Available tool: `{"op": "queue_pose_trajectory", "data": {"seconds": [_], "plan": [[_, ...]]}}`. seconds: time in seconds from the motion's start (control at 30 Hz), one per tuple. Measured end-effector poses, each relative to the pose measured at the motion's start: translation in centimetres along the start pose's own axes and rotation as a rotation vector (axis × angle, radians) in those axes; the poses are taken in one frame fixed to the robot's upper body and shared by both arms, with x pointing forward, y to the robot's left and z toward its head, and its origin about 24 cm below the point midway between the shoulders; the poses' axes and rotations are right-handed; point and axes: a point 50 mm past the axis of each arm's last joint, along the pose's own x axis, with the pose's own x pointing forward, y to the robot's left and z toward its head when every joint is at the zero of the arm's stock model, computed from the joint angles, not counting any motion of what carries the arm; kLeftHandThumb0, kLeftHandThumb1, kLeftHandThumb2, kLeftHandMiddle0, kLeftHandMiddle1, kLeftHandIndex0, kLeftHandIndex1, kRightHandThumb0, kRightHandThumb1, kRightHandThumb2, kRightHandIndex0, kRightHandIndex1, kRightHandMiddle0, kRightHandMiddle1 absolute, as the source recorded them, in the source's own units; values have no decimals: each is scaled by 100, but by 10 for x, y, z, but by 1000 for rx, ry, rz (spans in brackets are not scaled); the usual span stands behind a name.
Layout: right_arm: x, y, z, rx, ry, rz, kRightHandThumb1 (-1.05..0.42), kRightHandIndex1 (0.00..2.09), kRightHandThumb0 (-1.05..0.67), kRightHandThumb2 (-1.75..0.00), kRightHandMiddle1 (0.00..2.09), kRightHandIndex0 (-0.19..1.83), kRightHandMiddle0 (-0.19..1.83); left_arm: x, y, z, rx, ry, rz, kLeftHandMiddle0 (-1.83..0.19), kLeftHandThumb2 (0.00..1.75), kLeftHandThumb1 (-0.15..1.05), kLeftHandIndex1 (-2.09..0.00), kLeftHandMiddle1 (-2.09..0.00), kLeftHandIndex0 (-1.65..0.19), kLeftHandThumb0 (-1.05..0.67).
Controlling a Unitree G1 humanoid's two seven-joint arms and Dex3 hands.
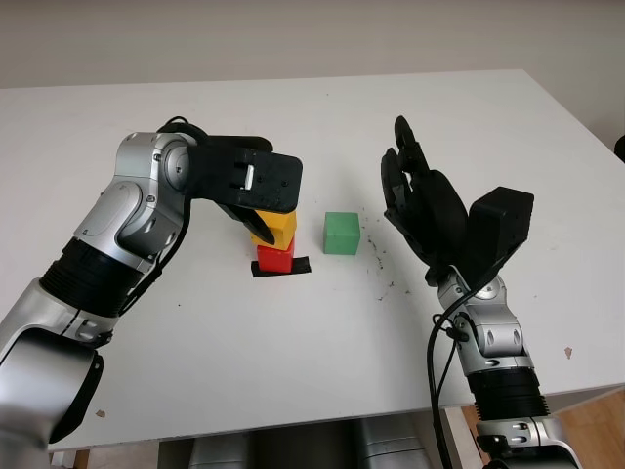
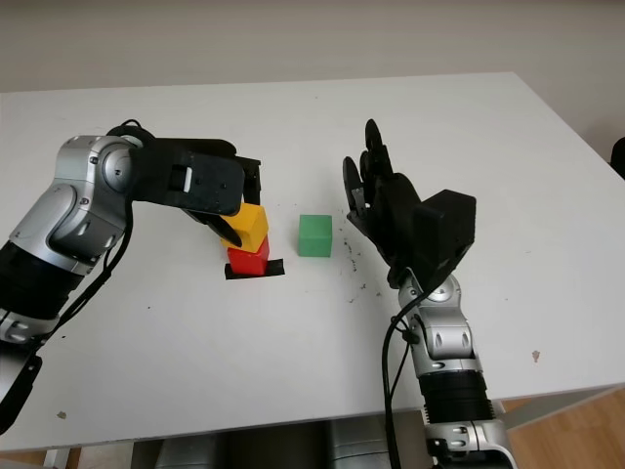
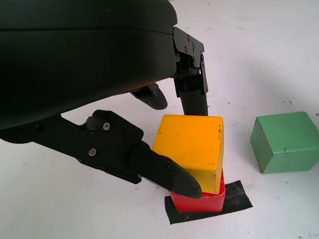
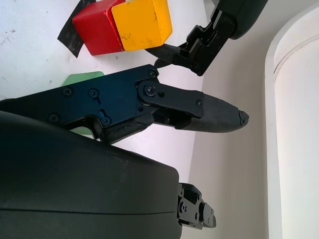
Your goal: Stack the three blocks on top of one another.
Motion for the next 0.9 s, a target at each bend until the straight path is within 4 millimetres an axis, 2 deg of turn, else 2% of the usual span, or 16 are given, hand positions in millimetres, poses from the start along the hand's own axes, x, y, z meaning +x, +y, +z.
{"op": "queue_pose_trajectory", "data": {"seconds": [0.1,0.33,0.43,0.5,0.57,0.67,0.77,0.9], "plan": [[0,0,0,-3,1,-1,-105,0,-73,-63,0,-19,-19,0,0,0,0,0,-1,-26,5,97,-162,-54,-33,-41],[0,0,1,-2,-3,1,-105,0,-73,-62,0,-19,-19,0,-1,1,-18,-18,-16,-24,5,97,-168,-53,-35,-40],[0,0,1,-2,-3,2,-105,0,-74,-61,0,-19,-19,1,-2,2,-27,-23,-19,-27,5,94,-148,-27,-39,-47],[0,0,1,-2,-3,1,-105,0,-73,-61,1,-19,-19,1,-2,2,-29,-20,-19,-28,5,93,-132,-15,-33,-54],[0,0,1,-1,-3,-1,-105,0,-73,-62,1,-19,-19,1,-2,3,-15,-30,-19,-28,6,93,-105,-9,-21,-62],[0,0,1,0,-3,0,-105,0,-73,-62,0,-19,-19,0,-2,5,12,-48,-18,-23,5,94,-70,-5,-16,-69],[0,0,1,3,-4,2,-105,0,-74,-61,0,-19,-19,0,-2,5,14,-48,-18,-9,5,94,-35,-3,-12,-75],[-1,0,1,4,-4,1,-105,0,-74,-62,0,-19,-19,0,-2,4,17,-42,-13,-5,5,94,-28,-3,-13,-74]]}}
